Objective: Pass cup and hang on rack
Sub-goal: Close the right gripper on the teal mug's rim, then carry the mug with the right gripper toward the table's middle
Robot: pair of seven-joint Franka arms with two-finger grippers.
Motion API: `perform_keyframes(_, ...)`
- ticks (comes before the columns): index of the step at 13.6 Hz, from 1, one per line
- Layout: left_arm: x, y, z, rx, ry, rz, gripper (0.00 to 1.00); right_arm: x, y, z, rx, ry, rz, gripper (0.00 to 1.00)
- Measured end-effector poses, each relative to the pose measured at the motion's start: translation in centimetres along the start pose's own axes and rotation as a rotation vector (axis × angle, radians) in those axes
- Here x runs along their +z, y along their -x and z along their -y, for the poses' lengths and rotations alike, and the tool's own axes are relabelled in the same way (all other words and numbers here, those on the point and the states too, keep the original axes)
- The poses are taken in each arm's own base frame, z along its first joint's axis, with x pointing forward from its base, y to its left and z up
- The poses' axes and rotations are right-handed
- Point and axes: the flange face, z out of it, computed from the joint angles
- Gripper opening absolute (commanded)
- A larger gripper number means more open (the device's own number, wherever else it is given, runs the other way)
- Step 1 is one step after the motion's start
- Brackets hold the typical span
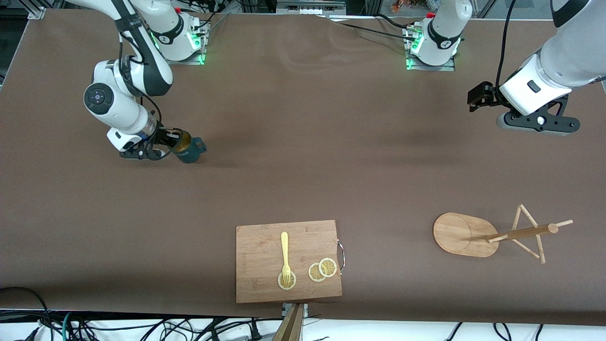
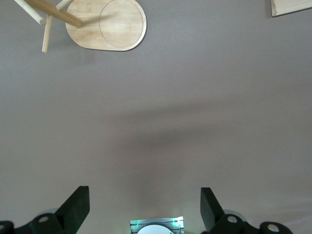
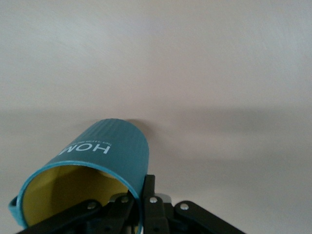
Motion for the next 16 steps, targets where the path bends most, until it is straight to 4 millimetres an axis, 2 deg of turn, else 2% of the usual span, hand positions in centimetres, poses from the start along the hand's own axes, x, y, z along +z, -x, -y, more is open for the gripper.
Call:
perform_keyframes(2,0.0,0.0,0.0,-0.001,0.0,0.0,1.0,-2.2,-1.2,4.9,-0.048,-0.021,-0.038,0.0)
perform_keyframes(5,0.0,0.0,0.3,-0.005,0.001,-0.001,1.0,-4.2,-2.9,14.8,0.015,-0.06,-0.026,0.0)
perform_keyframes(8,0.2,-0.1,0.5,-0.01,0.001,-0.002,1.0,-4.5,-4.5,25.5,0.148,-0.129,-0.021,0.0)
perform_keyframes(10,1.1,0.0,0.5,-0.012,-0.002,-0.01,1.0,-3.8,-5.4,31.4,0.236,-0.173,-0.02,0.0)
perform_keyframes(13,2.7,1.2,0.2,-0.012,-0.011,-0.011,1.0,-1.8,-5.4,37.9,0.33,-0.187,-0.028,0.0)
perform_keyframes(16,3.3,2.3,0.4,-0.023,-0.008,-0.046,1.0,0.2,-3.5,42.6,0.345,-0.175,-0.037,0.0)
